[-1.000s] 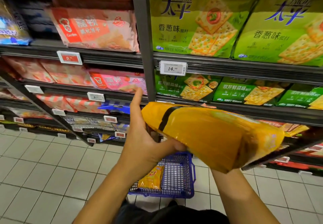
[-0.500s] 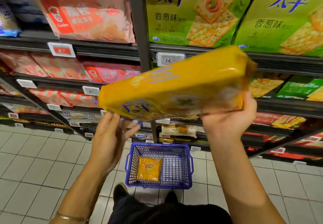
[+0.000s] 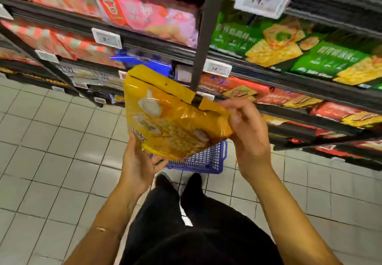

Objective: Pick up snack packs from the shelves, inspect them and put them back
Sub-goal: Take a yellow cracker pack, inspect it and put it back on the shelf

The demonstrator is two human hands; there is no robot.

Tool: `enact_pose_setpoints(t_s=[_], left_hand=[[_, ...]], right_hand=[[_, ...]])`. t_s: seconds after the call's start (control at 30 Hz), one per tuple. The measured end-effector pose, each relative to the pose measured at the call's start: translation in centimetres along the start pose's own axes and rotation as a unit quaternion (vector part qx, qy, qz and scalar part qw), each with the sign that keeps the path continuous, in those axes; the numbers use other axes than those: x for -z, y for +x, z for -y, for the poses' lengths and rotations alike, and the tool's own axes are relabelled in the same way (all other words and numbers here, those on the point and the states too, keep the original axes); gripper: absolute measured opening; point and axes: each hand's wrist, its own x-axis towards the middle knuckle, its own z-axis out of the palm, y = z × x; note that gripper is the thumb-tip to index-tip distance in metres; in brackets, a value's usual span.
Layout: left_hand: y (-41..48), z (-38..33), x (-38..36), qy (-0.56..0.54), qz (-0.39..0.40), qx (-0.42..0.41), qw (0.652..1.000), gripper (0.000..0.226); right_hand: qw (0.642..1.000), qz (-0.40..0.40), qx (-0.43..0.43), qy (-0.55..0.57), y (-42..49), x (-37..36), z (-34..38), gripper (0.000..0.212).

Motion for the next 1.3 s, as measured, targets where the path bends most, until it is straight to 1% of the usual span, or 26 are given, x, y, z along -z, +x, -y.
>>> enact_pose_setpoints(t_s=[0.1,0.17,0.27,0.3,0.33,0.4,0.43,0.47,0.53,0.57,0.67,0.7,0.73,0.8,0.87,0.9,0.93,0.97,1.0,1.07,1.13,1.17,1.23,1.27,1.3], left_hand=[[2.2,0.8,3.7,0.03,-0.05,0.012,0.998,0.054],[4.0,1.8,6.5,0.068,-0.078,-0.001,0.995,0.054],[8.2,4.3,10.3,0.157,-0.1,-0.05,0.981,0.061],[9.9,5.3,11.5,0.183,-0.105,-0.068,0.975,0.057],[11.6,6.4,12.6,0.206,-0.109,-0.082,0.969,0.047],[15.6,9.1,14.7,0.255,-0.098,-0.091,0.958,0.028],[18.0,10.5,15.6,0.276,-0.089,-0.092,0.953,0.026],[20.5,12.1,16.5,0.294,-0.081,-0.089,0.948,0.028],[26.1,15.3,17.8,0.327,-0.07,-0.081,0.939,0.041],[28.9,16.9,18.2,0.343,-0.058,-0.078,0.934,0.043],[37.6,21.4,19.3,0.383,-0.008,-0.064,0.922,0.036],[40.2,22.6,19.5,0.396,-0.002,-0.057,0.916,0.033],[42.7,23.8,19.6,0.412,0.0,-0.048,0.91,0.03],[47.2,26.3,19.4,0.421,0.011,-0.021,0.907,0.031],[51.1,29.0,18.6,0.409,0.001,0.014,0.913,0.047],[52.4,30.2,18.1,0.409,-0.02,0.036,0.912,0.058],[53.4,31.3,17.7,0.408,-0.044,0.06,0.91,0.069],[54.2,32.3,17.5,0.401,-0.064,0.081,0.91,0.075],[54.8,33.1,17.5,0.383,-0.077,0.099,0.915,0.074],[54.6,33.4,17.7,0.334,-0.09,0.131,0.929,0.059],[53.2,32.5,17.9,0.31,-0.103,0.145,0.934,0.049],[52.0,31.7,17.9,0.311,-0.108,0.136,0.935,0.048],[48.8,29.3,17.4,0.322,-0.117,0.093,0.935,0.049],[46.7,27.8,16.7,0.319,-0.121,0.076,0.937,0.047],[44.3,26.0,15.9,0.308,-0.123,0.063,0.941,0.043]], right_hand=[[0.992,0.046,-0.073,-0.091,-0.1,-1.6,-2.7,0.024],[0.985,0.071,-0.096,-0.127,0.2,-1.9,-5.4,0.024],[0.968,0.098,-0.144,-0.181,0.9,-2.0,-11.7,0.043],[0.962,0.096,-0.161,-0.197,1.1,-1.9,-14.5,0.047],[0.958,0.093,-0.177,-0.205,1.4,-1.7,-17.5,0.047],[0.951,0.072,-0.21,-0.214,1.9,-1.0,-24.4,0.04],[0.948,0.054,-0.23,-0.214,2.2,-0.4,-28.3,0.036],[0.943,0.034,-0.257,-0.208,2.6,0.2,-32.4,0.035],[0.931,-0.002,-0.301,-0.206,3.4,1.6,-40.7,0.037],[0.924,-0.017,-0.318,-0.211,3.9,2.1,-44.8,0.041],[0.902,-0.065,-0.384,-0.187,5.9,3.6,-56.8,0.069],[0.894,-0.067,-0.405,-0.182,6.5,4.1,-60.4,0.078],[0.887,-0.061,-0.424,-0.176,7.1,4.5,-63.9,0.08],[0.881,-0.062,-0.45,-0.13,7.7,5.6,-70.0,0.07],[0.875,-0.058,-0.471,-0.092,8.0,6.5,-74.7,0.066],[0.864,-0.057,-0.496,-0.066,8.1,6.8,-76.5,0.066],[0.848,-0.049,-0.528,-0.02,8.0,7.1,-77.9,0.067],[0.83,-0.039,-0.555,0.026,7.9,7.3,-79.0,0.067],[0.82,-0.035,-0.57,0.046,7.7,7.6,-79.7,0.066],[0.812,-0.041,-0.579,0.06,7.5,8.1,-79.2,0.057],[0.818,-0.069,-0.569,0.045,7.9,8.3,-77.1,0.048],[0.824,-0.084,-0.558,0.043,8.2,8.2,-75.6,0.049],[0.835,-0.11,-0.537,0.053,8.6,8.2,-72.0,0.066],[0.838,-0.112,-0.529,0.066,8.6,7.9,-69.5,0.07],[0.845,-0.115,-0.517,0.075,8.5,7.7,-66.4,0.069]])
